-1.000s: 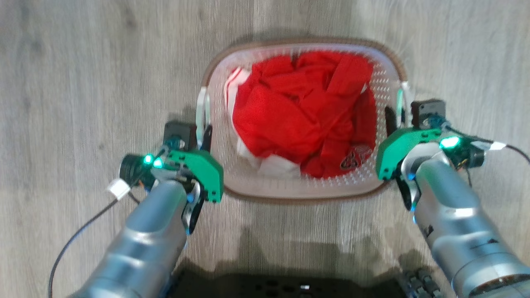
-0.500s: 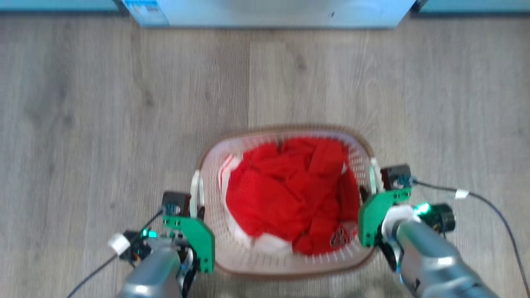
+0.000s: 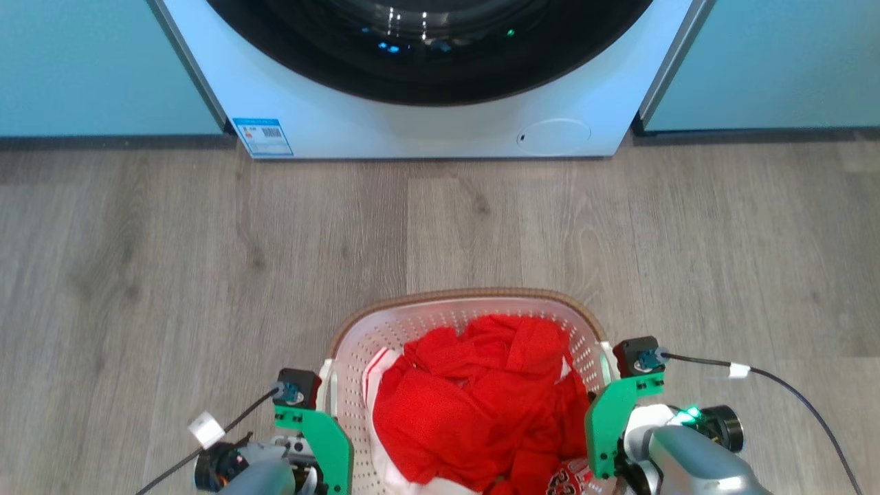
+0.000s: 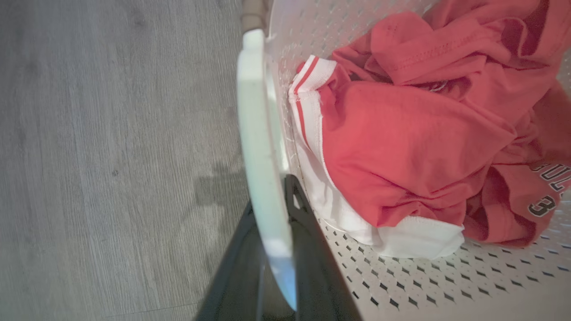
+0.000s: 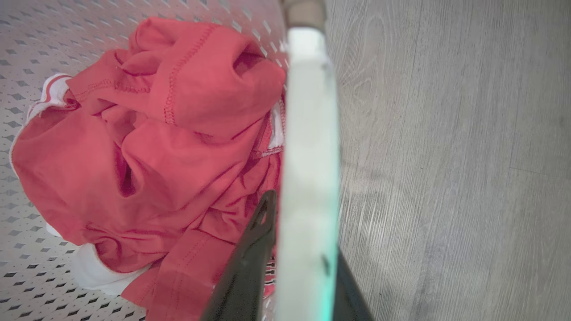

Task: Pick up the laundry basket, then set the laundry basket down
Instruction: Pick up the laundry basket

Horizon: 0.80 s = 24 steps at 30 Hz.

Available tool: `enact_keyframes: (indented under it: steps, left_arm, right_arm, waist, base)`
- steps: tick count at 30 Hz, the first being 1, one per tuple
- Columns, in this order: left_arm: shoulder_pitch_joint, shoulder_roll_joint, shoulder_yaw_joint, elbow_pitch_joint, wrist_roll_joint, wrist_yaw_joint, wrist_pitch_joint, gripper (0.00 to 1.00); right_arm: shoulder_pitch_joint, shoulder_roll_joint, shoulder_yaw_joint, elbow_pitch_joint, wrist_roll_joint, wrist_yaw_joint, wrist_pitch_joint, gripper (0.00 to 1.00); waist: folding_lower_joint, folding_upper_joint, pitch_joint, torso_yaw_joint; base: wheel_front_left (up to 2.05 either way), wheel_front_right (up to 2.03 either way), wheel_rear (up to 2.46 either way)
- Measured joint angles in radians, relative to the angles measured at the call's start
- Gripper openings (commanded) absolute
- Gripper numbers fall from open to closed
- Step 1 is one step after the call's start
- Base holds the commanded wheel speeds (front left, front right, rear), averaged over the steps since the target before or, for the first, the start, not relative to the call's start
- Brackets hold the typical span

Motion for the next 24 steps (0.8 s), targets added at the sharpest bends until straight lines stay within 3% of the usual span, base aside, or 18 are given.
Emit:
enact_keyframes:
  steps: [24]
  left_arm:
    - [0.040, 0.002, -0.093, 0.023, -0.063, -0.009, 0.051, 0.00]
  right_arm:
    - [0.042, -0.006, 0.153, 0.026, 0.158, 0.000, 0.058, 0.00]
  waist:
    - [0.0000, -0.0001, -0.122, -0.005]
  base:
    - [0.00, 0.00, 0.00]
